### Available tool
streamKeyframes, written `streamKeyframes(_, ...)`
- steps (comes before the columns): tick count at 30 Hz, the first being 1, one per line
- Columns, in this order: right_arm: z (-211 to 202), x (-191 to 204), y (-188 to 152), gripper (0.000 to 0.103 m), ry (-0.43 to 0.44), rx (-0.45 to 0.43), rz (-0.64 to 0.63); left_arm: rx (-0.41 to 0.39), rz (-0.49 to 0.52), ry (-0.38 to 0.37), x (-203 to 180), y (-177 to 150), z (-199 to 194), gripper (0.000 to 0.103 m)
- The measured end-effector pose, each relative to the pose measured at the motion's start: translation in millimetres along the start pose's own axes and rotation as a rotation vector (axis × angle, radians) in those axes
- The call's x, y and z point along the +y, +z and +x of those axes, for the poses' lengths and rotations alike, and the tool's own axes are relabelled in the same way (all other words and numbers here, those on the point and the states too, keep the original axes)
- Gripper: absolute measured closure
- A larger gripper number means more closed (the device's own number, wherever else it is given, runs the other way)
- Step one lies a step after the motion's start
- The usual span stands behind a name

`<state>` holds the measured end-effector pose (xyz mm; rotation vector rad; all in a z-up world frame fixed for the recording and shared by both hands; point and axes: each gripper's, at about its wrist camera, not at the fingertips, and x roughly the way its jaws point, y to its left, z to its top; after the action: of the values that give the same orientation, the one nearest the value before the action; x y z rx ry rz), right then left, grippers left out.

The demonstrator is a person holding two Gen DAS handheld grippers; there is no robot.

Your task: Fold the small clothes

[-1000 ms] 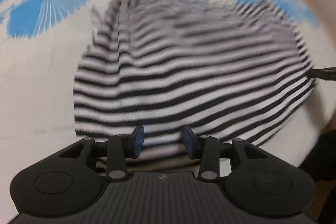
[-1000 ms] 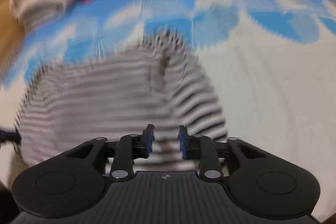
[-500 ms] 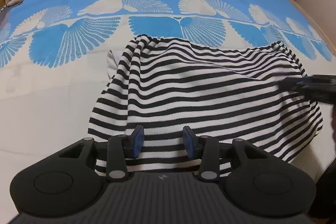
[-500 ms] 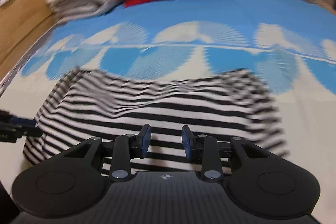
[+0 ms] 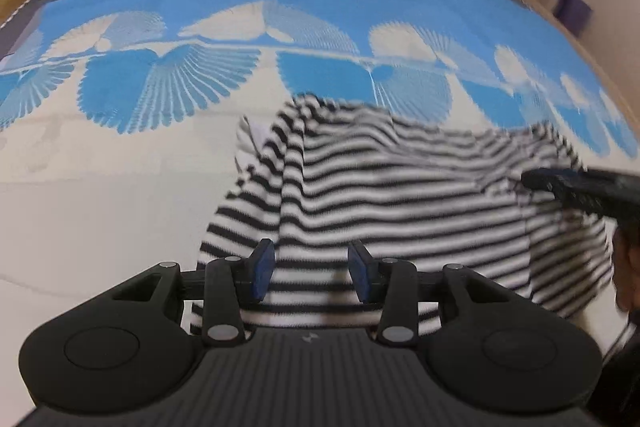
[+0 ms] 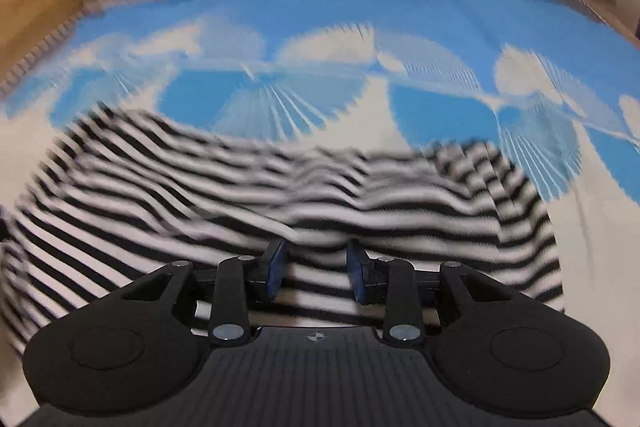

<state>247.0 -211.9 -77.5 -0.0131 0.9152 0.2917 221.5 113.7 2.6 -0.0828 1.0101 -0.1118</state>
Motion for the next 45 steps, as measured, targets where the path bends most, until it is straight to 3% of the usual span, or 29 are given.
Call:
streamKeyframes(3, -17, 10, 4, 0.065, 0.119, -0.079, 0.012, -0.037, -0.028, 0.0, -7, 3, -9, 0.058)
streamKeyframes(4, -16, 15, 3, 0.06, 0.152, -0.068, 0.003, -0.046, -0.032, -0.002, -10, 3, -11, 0.058)
streamKeyframes(6, 2, 26, -4, 0.059, 0.169, 0.045, -0.048, -0.056, -0.033, -0.005, -15, 0, -16, 0.058)
streamKeyframes(8, 19, 36, -14, 0.059, 0.084, 0.138, -0.155, -0.052, -0.022, -0.004, -18, -5, -18, 0.057)
streamKeyframes(10, 19, 38, -13, 0.059, 0.038, 0.137, -0.2, -0.042, 0.012, 0.001, -20, -10, -19, 0.057)
streamKeyframes(13, 1, 21, 4, 0.059, 0.006, 0.079, -0.076, -0.05, 0.074, 0.02, -19, -14, -20, 0.057)
streamKeyframes(15, -6, 4, 11, 0.058, -0.068, 0.057, 0.001, -0.052, 0.105, 0.04, -16, -16, -20, 0.057)
streamKeyframes(17, 4, -17, 11, 0.057, -0.199, 0.135, 0.056, -0.044, 0.119, 0.06, -13, -19, -21, 0.056)
streamKeyframes(18, 15, -29, 6, 0.057, -0.272, 0.232, 0.079, -0.042, 0.117, 0.062, -9, -20, -22, 0.055)
streamKeyframes(19, 22, -39, 0, 0.057, -0.31, 0.307, 0.109, -0.042, 0.11, 0.06, -7, -21, -24, 0.053)
streamKeyframes(20, 21, -46, -4, 0.056, -0.329, 0.329, 0.151, -0.047, 0.1, 0.056, -6, -23, -27, 0.053)
streamKeyframes(23, -5, -42, 5, 0.057, -0.324, 0.201, 0.206, -0.078, 0.08, 0.041, -4, -24, -39, 0.05)
streamKeyframes(28, -72, -11, 13, 0.057, -0.288, -0.046, 0.071, -0.174, 0.133, 0.052, -17, -26, -61, 0.04)
streamKeyframes(32, -146, -1, 11, 0.055, -0.27, -0.257, 0.013, -0.341, 0.182, 0.15, -37, -33, -85, 0.039)
streamKeyframes(34, -174, -4, -1, 0.05, -0.25, -0.323, 0.02, -0.44, 0.187, 0.232, -50, -38, -97, 0.03)
streamKeyframes(36, -193, -11, -16, 0.047, -0.235, -0.362, 0.041, -0.499, 0.161, 0.295, -61, -45, -104, 0.028)
streamKeyframes(40, -199, -32, -69, 0.045, -0.203, -0.341, 0.139, -0.517, 0.04, 0.326, -74, -67, -107, 0.028)
streamKeyframes(42, -194, -39, -89, 0.046, -0.245, -0.282, 0.148, -0.517, 0.001, 0.318, -78, -83, -106, 0.029)
streamKeyframes(44, -195, -43, -104, 0.045, -0.269, -0.328, 0.096, -0.471, -0.042, 0.274, -78, -97, -100, 0.029)
streamKeyframes(45, -193, -43, -108, 0.045, -0.294, -0.311, 0.066, -0.432, -0.063, 0.242, -78, -104, -95, 0.03)
